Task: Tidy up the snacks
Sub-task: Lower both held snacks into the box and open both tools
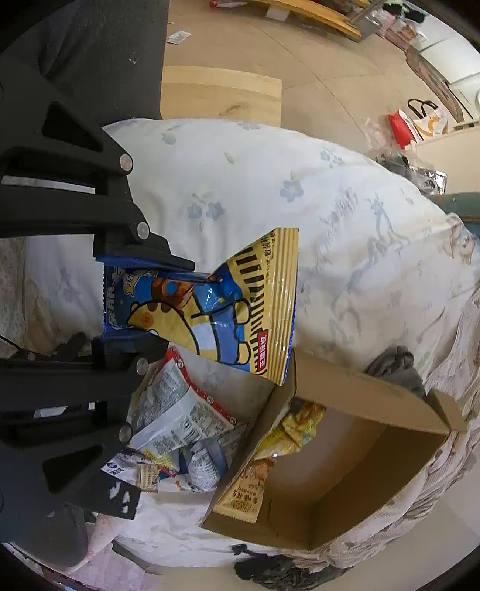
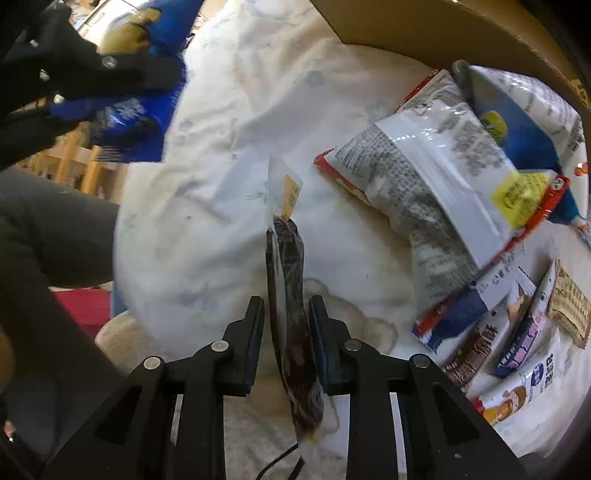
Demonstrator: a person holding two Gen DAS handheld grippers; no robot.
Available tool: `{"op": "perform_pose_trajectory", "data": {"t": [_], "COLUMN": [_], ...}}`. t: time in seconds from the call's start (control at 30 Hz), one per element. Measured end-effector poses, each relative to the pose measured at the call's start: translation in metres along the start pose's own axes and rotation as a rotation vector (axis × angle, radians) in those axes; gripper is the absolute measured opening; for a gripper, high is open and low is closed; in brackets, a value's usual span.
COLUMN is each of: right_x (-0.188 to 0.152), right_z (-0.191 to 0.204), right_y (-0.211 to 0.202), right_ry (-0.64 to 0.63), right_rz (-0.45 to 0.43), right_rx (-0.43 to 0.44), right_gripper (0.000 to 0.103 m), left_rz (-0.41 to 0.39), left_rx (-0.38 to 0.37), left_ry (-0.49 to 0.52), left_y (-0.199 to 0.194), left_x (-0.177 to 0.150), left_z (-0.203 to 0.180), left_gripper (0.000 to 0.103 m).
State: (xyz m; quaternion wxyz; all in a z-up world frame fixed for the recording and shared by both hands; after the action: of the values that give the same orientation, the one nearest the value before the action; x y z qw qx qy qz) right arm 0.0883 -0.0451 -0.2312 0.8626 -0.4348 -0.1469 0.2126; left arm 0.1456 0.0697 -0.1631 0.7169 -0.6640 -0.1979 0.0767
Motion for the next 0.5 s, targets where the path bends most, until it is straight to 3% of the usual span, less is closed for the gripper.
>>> {"op": "perform_pose_trajectory", "data": {"t": [0.07, 0.23, 0.5], "right_x": [-0.003, -0.003, 0.015], "right_z": [0.002, 0.004, -0.008], "right_y": [-0.005, -0.051, -0.140], "right_ry": [0.022, 0.066, 0.110], "right_rz": [-0.018, -0.174, -0.432], "right_rx": [0.041, 0.154, 0.226], "right_gripper": [0.012, 0.012, 0.012], "left_rz": [-0.005, -0.036, -0.157], "left_rx": [0.004, 0.018, 0.028], "left_ry": [-0.007, 0.001, 0.088], "left_y": [0.000, -0.004, -0.032], "left_x": [0.001, 0.004, 0.007], "left_z": [0.003, 0.003, -0.016], "left_gripper": [0.022, 0.022, 0.022]}}
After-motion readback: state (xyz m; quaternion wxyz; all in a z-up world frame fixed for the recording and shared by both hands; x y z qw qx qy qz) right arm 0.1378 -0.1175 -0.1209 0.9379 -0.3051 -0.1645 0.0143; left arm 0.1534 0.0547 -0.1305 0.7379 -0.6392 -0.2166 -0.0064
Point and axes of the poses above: each gripper's, at about its wrist camera, not at the fingertips, and y roughly the way its jaws point, z to its left, x to its top, the point moved 6 cm from there along y, roughly the way its jaws point, and after that the axes turned 14 degrees about x, right-handed, at the moved point
